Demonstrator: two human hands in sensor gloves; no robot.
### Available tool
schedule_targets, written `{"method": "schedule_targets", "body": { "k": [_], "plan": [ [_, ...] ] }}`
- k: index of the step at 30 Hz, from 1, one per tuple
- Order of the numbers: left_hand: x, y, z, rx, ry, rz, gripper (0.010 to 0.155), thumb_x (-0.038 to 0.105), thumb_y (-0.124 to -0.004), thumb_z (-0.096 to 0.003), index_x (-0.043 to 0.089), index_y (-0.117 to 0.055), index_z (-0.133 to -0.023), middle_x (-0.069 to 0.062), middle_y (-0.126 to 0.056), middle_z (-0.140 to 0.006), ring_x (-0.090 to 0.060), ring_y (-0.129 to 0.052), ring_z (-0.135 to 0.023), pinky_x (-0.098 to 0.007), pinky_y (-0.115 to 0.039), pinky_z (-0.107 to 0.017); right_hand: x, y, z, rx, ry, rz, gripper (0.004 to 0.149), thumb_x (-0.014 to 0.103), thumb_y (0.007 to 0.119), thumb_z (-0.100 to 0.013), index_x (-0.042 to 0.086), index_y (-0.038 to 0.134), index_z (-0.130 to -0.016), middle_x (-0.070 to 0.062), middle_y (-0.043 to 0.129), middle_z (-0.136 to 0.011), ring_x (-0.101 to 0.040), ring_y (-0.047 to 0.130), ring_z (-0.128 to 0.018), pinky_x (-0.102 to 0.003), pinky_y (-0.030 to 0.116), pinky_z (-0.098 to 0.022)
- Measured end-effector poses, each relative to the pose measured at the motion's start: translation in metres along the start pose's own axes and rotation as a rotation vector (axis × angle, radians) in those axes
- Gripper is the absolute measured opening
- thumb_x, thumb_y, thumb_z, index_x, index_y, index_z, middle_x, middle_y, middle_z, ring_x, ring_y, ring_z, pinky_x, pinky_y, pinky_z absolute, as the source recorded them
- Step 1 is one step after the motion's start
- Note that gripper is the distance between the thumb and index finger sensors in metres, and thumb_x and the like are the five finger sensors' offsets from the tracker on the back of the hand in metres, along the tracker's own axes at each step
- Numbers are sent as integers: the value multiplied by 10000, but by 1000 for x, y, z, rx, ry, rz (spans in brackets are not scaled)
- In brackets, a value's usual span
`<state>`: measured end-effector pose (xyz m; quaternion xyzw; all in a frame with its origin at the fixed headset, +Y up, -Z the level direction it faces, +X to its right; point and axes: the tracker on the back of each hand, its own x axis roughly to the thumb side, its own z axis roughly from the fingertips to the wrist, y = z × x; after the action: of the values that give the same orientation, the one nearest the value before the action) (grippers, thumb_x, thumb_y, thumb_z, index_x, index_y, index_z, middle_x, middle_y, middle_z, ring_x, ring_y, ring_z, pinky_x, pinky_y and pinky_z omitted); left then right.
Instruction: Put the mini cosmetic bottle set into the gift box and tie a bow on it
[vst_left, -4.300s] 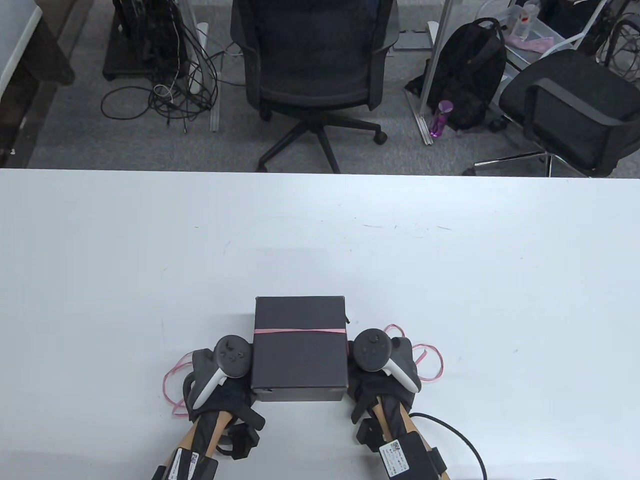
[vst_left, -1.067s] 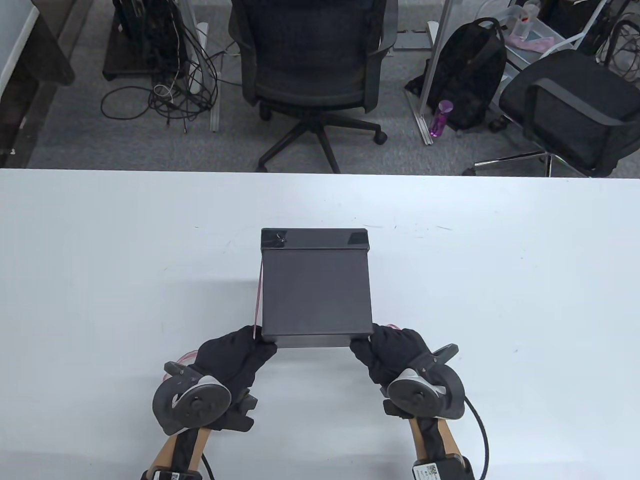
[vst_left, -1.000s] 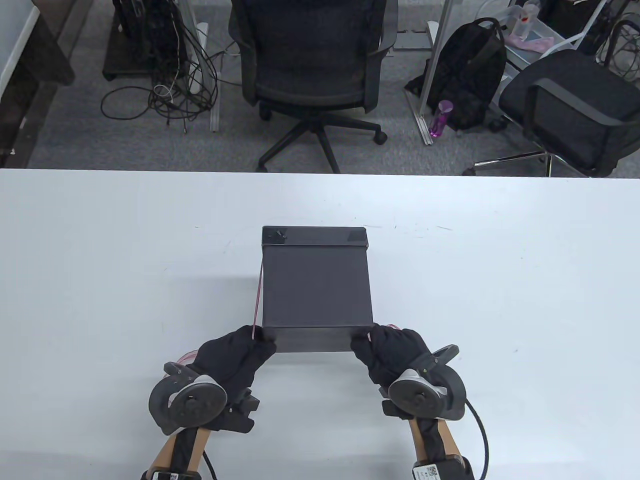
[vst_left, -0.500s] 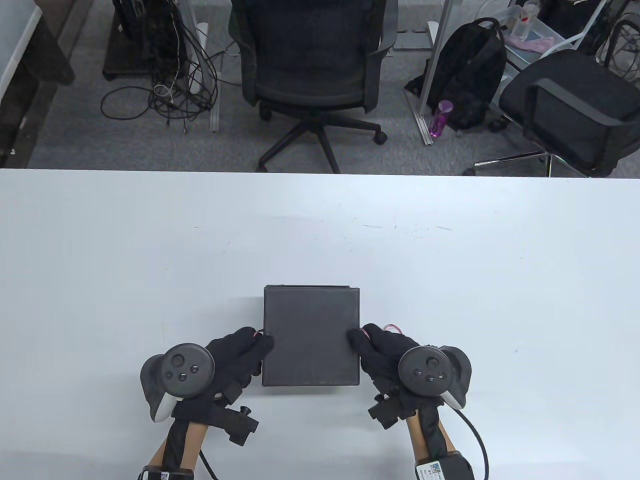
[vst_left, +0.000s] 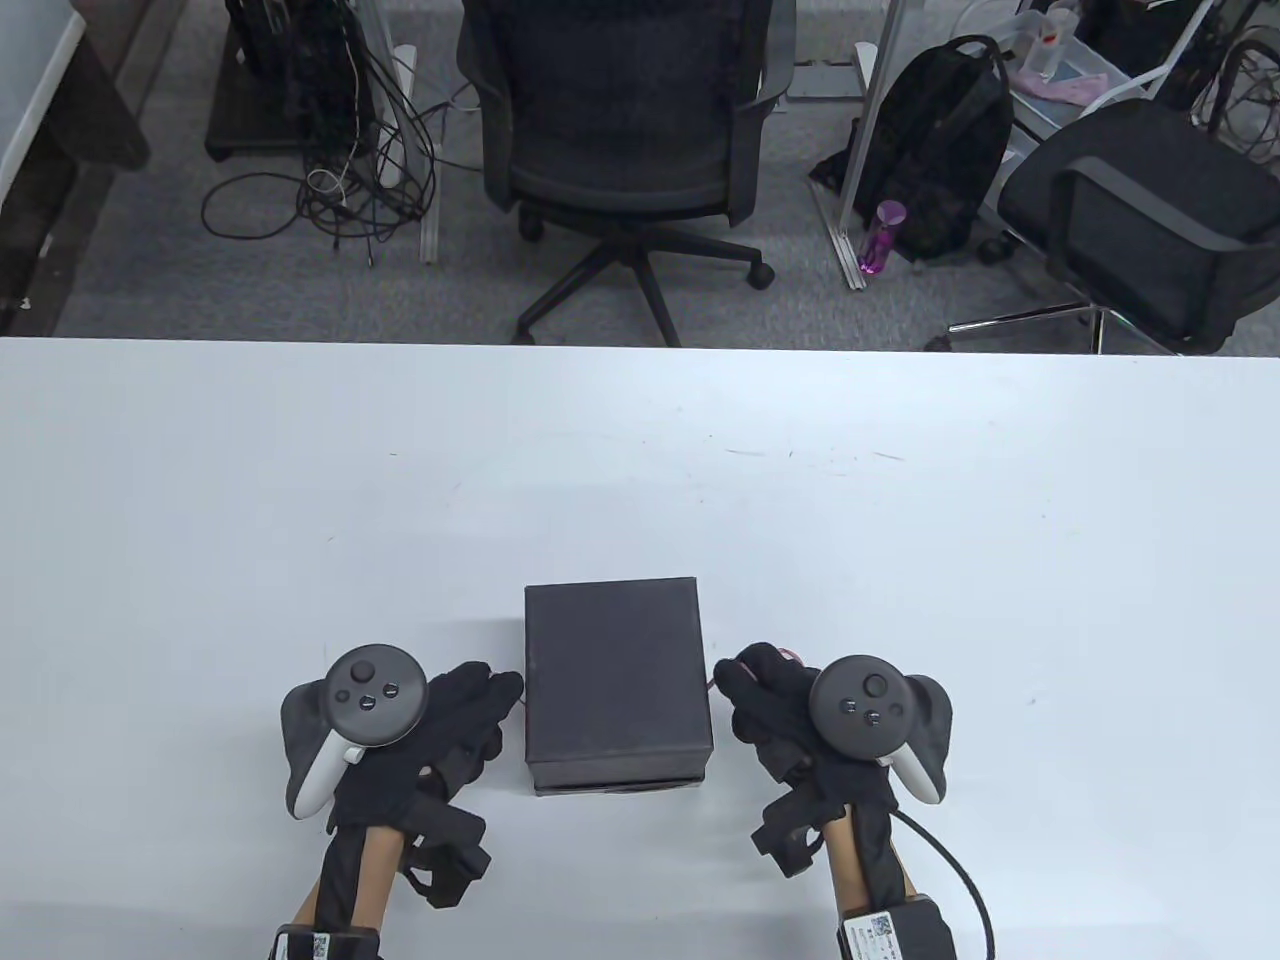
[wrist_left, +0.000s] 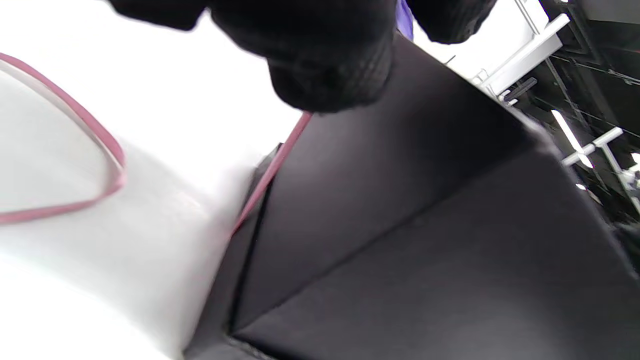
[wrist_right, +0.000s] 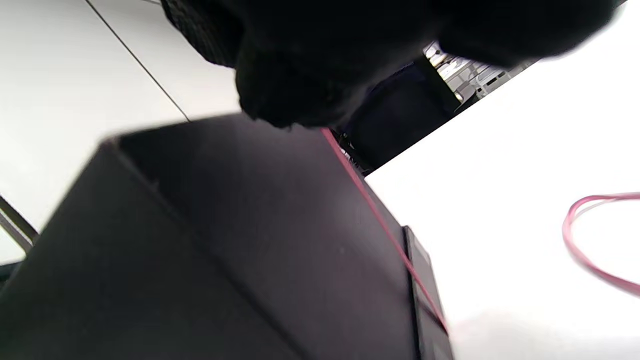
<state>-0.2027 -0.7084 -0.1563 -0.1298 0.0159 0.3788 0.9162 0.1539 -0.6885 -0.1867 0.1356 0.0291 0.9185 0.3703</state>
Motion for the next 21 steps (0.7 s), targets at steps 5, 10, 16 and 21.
{"method": "schedule_targets", "body": {
  "k": [5, 10, 16, 21],
  "plan": [
    [-1, 16, 7, 108, 86, -71, 537, 412, -724, -585, 11, -748, -942, 54, -947, -533, -39, -923, -158, -291, -882, -194, -10, -14, 5, -109, 36, -98, 449, 285, 705, -598, -99, 792, -814, -109, 941, -413, -103, 895, -173, -339, 860, -181],
    [-10, 27, 9, 85, 22, 137, 646, 383, -701, -599, 42, -532, -1121, 58, -947, -568, -39, -939, -180, -287, -888, -207, -21, -23, 8, -199, 50, -287, 541, 248, 719, -593, -120, 641, -982, -91, 937, -426, -83, 897, -178, -323, 870, -187],
    [-17, 6, -4, 44, -171, 672, 476, 360, -698, -597, 118, -774, -999, -11, -979, -623, -87, -1025, -272, -317, -922, -271, -23, -19, 2, -87, -152, -868, 488, 293, 655, -626, -22, 711, -995, -235, 889, -761, -280, 978, -517, -478, 857, -418],
    [0, 27, -2, 49, -331, 871, 455, 377, -700, -600, 142, -789, -980, -10, -979, -724, -143, -1071, -444, -352, -933, -388, -2, -28, -5, 74, -356, -1209, 558, 366, 601, -664, 28, 601, -1107, -326, 648, -1056, -485, 760, -883, -663, 689, -602]
  ]
}}
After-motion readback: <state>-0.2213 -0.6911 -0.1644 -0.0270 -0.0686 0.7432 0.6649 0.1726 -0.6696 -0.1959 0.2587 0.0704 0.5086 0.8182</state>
